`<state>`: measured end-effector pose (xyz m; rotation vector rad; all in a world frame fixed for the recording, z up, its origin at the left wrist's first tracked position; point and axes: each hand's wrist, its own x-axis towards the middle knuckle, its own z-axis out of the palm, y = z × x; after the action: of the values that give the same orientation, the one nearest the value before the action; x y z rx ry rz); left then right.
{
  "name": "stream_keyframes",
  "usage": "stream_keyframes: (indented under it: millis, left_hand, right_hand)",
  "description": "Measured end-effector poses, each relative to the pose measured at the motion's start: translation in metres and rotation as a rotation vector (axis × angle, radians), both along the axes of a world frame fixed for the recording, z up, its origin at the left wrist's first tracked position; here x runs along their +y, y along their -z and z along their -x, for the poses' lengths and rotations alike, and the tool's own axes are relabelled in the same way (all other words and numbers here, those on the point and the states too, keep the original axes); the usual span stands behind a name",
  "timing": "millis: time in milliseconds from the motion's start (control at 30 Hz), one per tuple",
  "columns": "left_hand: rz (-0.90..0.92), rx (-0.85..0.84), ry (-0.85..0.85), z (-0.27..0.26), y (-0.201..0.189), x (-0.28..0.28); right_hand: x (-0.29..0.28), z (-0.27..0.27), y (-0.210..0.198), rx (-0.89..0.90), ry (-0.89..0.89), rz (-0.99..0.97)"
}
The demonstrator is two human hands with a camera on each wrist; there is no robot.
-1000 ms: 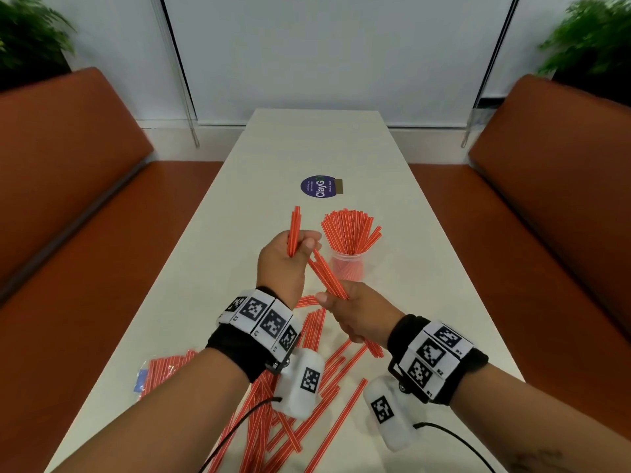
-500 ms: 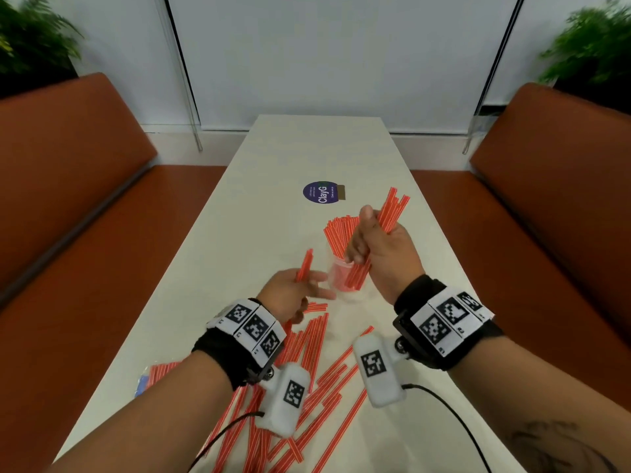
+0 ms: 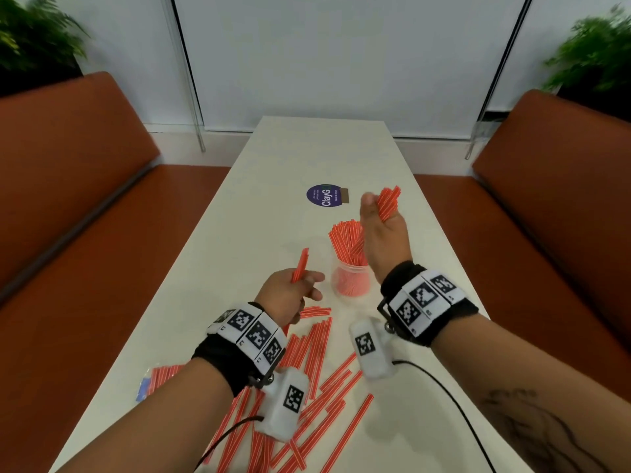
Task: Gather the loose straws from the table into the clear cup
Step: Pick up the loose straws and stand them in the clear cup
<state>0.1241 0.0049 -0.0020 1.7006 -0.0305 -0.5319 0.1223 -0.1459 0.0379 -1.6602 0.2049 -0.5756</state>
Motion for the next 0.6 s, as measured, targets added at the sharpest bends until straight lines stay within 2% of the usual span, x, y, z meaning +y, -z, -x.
stream_keyframes:
  millis: [100, 200, 300, 400, 467, 533, 567, 600]
  left_hand:
    - [0.056, -0.085, -0.089, 0.003, 0.0, -0.002]
    - [0.105, -0.105, -0.134, 0.004, 0.001, -0.006]
    - [0.173, -0.109, -0.163, 0.003, 0.002, -0.008]
    - [0.267, -0.097, -0.221, 0.001, 0.002, -0.008]
    - [0.349, -0.07, -0.268, -0.001, 0.0, -0.008]
    - [0.446, -0.04, -0.335, -0.004, -0.003, -0.009]
    - [0.508, -0.022, -0.376, -0.006, -0.005, -0.009]
    - [0.578, -0.005, -0.416, -0.009, -0.008, -0.008]
  right_hand:
    - [-0.008, -0.024, 0.002, 0.03, 0.093, 0.116]
    - [-0.014, -0.042, 0.015, 0.18, 0.08, 0.26]
    - [-0.018, -0.046, 0.022, 0.342, 0.08, 0.467]
    - [-0.022, -0.042, 0.021, 0.391, 0.133, 0.549]
    - [-0.023, -0.033, 0.014, 0.33, 0.272, 0.626]
    - [-0.019, -0.015, 0.006, 0.136, 0.386, 0.643]
    - [-0.016, -0.005, 0.003, 0.061, 0.352, 0.591]
    - [-0.014, 0.005, 0.003, 0.054, 0.232, 0.513]
